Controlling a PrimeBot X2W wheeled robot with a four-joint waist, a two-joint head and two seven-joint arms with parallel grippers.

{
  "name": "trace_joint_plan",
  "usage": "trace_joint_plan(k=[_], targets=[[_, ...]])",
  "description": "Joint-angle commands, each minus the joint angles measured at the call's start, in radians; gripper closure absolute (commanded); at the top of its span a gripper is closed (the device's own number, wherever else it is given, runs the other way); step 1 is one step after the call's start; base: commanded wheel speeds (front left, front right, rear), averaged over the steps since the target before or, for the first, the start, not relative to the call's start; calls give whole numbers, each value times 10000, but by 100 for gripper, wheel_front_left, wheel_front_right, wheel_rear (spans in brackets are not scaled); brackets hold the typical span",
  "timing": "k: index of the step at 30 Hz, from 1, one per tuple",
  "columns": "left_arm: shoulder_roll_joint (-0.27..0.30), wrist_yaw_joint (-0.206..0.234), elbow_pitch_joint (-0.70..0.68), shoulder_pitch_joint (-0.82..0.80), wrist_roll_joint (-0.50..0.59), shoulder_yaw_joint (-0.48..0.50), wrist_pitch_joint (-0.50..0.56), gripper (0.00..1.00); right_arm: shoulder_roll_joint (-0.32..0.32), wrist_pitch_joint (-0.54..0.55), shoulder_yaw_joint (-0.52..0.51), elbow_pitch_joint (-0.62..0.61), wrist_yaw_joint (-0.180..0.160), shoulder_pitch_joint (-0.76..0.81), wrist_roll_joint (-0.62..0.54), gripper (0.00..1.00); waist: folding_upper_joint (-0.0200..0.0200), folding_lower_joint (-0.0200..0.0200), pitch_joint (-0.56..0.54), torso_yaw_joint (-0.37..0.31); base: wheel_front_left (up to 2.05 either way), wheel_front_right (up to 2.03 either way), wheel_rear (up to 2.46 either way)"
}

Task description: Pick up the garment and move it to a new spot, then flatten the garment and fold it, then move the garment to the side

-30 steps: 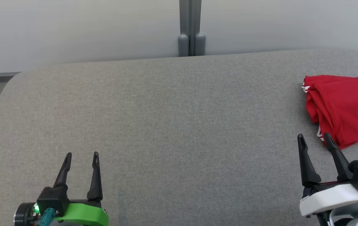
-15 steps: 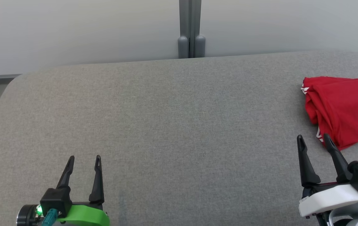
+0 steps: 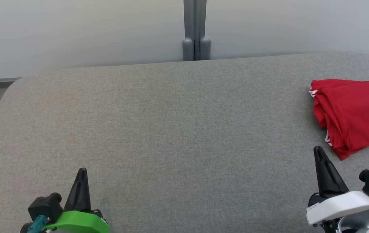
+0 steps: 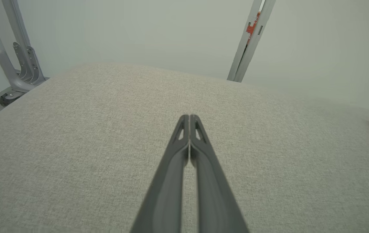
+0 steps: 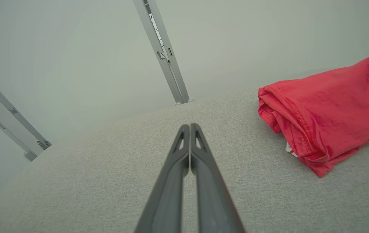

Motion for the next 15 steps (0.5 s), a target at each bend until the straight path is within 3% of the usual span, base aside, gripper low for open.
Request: trace_joint_plan(k=[1,15], targets=[[-10,-77,-127,-236,-458,136,81,100,-110,48,9,-23,-1,-283,484,100,0,0,0,-6,0,0,0],[-101,-265,-111,-438,-2758,477,654,100,-196,223,33,611,-2,-677,2884,100,0,0,-10,-61,0,0,0]])
